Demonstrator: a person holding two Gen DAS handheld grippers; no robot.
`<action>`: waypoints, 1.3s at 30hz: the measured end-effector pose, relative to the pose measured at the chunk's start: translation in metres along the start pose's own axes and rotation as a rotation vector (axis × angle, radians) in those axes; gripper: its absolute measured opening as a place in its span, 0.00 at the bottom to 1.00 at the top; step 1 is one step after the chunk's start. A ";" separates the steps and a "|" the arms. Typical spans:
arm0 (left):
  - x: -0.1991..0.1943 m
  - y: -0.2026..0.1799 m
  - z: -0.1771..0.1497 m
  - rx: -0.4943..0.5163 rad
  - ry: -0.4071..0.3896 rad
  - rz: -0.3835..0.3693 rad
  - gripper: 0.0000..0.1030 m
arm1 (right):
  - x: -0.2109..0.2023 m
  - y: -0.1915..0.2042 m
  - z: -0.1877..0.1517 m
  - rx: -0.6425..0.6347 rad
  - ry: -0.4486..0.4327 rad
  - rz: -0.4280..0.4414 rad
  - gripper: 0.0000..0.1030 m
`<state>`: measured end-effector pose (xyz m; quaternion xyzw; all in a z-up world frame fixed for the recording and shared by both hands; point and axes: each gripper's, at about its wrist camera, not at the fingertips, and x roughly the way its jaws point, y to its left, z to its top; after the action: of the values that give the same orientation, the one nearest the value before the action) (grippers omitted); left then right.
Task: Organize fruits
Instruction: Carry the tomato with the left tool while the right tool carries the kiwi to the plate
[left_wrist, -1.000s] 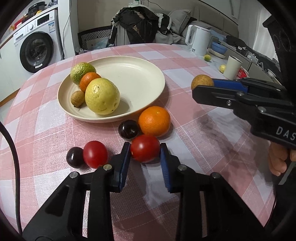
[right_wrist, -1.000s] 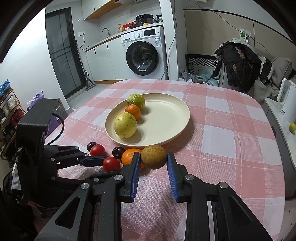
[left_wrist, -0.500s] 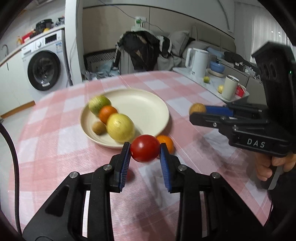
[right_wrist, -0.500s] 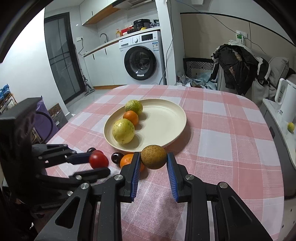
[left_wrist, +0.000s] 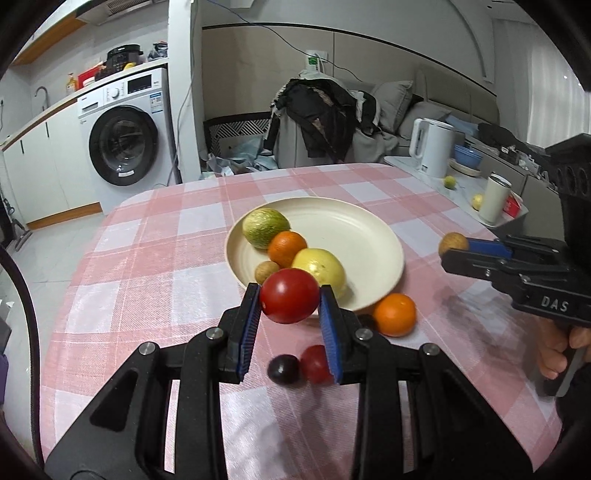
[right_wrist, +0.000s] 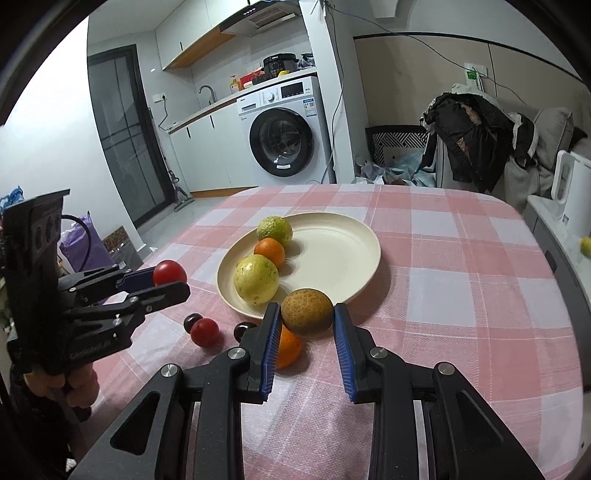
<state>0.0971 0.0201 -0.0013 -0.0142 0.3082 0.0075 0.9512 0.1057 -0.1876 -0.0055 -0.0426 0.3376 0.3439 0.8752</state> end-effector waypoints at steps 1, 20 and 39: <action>0.002 0.002 0.000 -0.004 -0.001 0.005 0.28 | 0.001 0.001 0.000 -0.002 0.000 -0.003 0.29; 0.046 0.006 0.009 -0.015 0.006 0.032 0.28 | 0.030 -0.001 0.019 -0.005 -0.011 -0.050 0.29; 0.081 -0.012 0.020 0.052 0.049 0.007 0.28 | 0.053 -0.009 0.027 0.007 0.014 -0.079 0.29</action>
<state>0.1748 0.0089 -0.0321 0.0115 0.3316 0.0026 0.9434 0.1549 -0.1563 -0.0191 -0.0552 0.3429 0.3077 0.8858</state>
